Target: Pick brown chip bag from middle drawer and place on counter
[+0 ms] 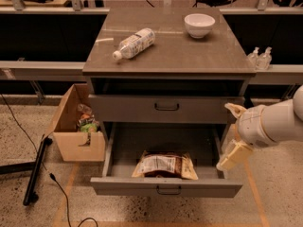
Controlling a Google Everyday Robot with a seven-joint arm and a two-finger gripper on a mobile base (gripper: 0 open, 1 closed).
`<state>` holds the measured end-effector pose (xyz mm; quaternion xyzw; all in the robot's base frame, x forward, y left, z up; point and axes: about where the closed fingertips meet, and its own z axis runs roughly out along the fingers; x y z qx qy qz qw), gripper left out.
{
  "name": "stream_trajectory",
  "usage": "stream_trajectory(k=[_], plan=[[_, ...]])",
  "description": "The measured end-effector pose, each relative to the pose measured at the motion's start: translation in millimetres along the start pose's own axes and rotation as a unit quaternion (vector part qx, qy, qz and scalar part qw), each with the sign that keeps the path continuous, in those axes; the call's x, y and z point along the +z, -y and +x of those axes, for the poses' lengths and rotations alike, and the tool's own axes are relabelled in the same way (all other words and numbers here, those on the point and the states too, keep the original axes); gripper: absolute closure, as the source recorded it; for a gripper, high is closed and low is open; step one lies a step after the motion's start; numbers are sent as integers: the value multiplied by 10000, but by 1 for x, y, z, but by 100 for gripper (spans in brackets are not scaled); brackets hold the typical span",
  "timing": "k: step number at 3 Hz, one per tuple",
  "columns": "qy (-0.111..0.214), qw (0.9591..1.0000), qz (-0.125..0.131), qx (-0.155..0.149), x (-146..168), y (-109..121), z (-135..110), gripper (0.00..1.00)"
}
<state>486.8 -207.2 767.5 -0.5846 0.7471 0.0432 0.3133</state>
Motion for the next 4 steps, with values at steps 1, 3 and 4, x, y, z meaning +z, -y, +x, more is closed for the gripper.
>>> stream_trajectory(k=[1,3,4], plan=[[58,9991,291,318,25,23,39,0],[-58,9935,80,1131,90,24,107,0],[-37,9910,-103,1336,126,25,124,0]])
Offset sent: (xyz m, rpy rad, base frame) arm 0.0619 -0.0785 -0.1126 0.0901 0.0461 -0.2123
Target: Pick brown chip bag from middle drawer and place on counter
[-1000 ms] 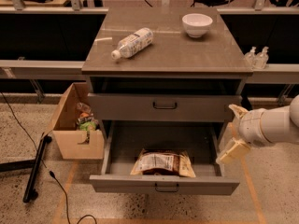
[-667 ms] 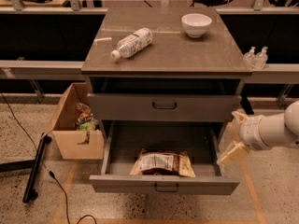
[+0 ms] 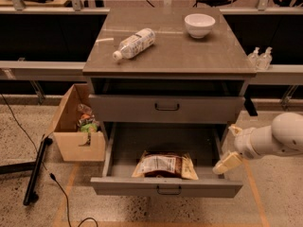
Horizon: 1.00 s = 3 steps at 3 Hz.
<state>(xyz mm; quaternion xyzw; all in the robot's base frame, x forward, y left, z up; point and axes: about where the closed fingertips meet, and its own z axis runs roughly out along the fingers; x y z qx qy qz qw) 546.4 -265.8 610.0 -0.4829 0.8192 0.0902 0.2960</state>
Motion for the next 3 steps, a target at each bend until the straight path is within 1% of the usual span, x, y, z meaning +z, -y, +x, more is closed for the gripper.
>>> stream_trajectory(k=[1,2,3], plan=[[-25,9997,-109,220,40,10,17,0],[19,9993,-219,306,75,22,22,0],[147,9983,-383,425,113,26,21,0]])
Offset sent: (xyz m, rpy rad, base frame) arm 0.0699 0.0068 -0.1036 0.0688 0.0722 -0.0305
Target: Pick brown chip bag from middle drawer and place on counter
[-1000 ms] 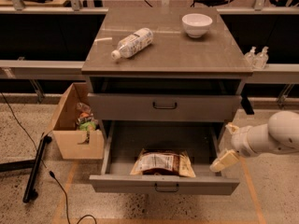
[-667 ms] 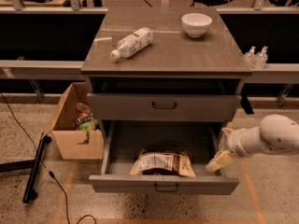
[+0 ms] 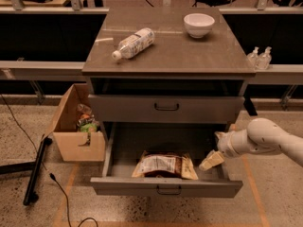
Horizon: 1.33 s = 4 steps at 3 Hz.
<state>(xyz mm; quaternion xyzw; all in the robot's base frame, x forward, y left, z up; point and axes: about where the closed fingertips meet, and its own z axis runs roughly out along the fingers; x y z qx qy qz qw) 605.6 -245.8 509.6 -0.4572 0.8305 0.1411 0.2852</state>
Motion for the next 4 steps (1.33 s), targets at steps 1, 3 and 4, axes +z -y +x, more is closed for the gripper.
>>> stream_trajectory(k=[1,3,4], plan=[[112,9998,-155,49,27,0,-11,0],[175,9985,-463,245,80,-25,-41,0],[113,9973,-654,302,103,-39,-46,0]])
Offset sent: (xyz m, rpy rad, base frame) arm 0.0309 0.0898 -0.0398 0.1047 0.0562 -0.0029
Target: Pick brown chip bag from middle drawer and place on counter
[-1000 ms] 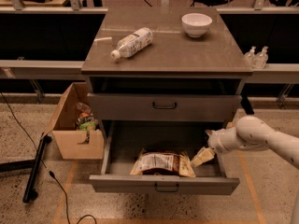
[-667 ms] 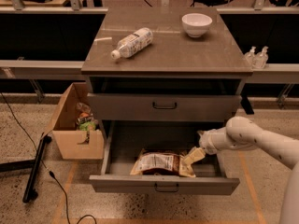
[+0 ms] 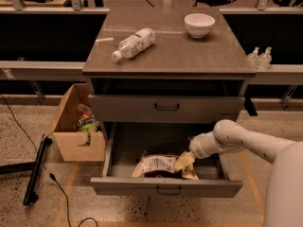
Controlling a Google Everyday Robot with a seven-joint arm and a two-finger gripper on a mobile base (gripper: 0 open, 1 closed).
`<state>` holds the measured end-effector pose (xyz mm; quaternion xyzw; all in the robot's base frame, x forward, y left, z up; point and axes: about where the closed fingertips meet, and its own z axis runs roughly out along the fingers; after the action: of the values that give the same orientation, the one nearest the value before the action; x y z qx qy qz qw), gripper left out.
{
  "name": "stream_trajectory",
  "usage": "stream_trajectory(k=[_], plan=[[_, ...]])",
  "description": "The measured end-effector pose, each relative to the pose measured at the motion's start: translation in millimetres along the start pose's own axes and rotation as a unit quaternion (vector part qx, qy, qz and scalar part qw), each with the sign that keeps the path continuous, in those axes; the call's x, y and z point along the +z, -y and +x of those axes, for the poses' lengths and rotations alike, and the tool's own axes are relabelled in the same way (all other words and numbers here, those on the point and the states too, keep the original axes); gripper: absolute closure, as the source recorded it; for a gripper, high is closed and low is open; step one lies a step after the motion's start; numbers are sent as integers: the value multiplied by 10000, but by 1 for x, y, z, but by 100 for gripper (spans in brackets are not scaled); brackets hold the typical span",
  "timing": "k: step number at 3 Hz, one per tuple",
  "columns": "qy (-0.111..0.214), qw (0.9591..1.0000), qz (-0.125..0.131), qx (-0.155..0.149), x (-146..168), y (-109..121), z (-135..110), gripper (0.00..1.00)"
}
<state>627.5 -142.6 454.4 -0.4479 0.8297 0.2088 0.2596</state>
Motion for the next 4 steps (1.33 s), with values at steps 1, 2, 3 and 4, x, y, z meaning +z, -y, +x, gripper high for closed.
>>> stream_trajectory(k=[1,2,3,4], plan=[[-89,9998,-150,29,21,-6,-1,0],[-206,9994,-293,34,38,-10,1,0],[-311,9987,-389,57,49,-11,9,18],[-353,9982,-475,37,55,-13,13,41]])
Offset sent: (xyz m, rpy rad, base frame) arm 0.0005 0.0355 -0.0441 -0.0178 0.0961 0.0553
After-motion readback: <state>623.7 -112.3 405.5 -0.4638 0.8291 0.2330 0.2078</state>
